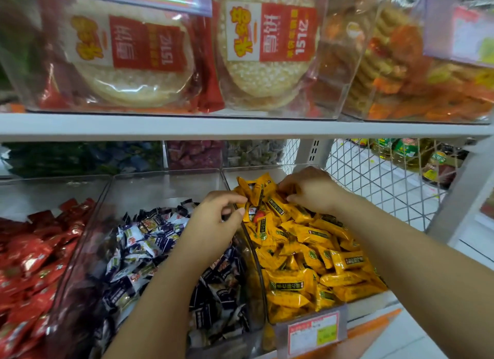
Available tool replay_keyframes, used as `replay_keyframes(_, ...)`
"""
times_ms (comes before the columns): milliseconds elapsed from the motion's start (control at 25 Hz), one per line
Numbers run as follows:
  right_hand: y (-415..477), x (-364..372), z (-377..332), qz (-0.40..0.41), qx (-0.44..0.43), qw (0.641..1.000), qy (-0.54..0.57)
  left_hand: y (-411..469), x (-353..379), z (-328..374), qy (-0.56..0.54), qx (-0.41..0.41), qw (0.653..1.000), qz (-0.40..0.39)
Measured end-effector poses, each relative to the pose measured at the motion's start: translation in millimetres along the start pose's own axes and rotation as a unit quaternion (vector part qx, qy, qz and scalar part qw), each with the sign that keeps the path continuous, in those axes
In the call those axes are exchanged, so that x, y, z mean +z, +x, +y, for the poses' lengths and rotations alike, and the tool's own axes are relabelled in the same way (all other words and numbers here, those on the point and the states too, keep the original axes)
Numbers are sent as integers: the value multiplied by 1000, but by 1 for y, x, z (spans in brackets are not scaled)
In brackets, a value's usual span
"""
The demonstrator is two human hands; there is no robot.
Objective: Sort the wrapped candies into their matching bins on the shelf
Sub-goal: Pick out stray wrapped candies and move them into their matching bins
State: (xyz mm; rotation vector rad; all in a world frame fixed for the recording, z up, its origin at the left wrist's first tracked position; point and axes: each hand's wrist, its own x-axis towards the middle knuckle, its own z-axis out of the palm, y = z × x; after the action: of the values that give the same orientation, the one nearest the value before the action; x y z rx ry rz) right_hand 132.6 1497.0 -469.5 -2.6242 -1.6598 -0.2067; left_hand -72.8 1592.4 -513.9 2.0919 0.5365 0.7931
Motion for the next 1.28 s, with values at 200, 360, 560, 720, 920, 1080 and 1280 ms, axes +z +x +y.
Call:
replay_keyframes(200,25,17,6,-84,19,995,-46,2,-1,-4,12,15,1000,-2)
replay_keyframes(360,33,26,9,-59,31,998,-7,3,0,-3,10,15,1000,-5)
replay_keyframes(560,18,16,14,112,56,984,130,0,-1,2,10,7,1000,-8)
replay_keyframes(720,-15,-1,-7,171,23,947,270,-9,-10,12,-12,-13,1000,6)
replay_keyframes(920,-39,-19,-60,45,-77,912,401,-24,-22,24,-98,-47,994,11)
replay_keyframes(1080,-35,-24,-80,39,-108,889,444,-22,-25,22,-156,-51,986,37)
replay_keyframes(1280,-10,3,-55,-41,1,989,143,-14,-29,14,-114,-69,986,96)
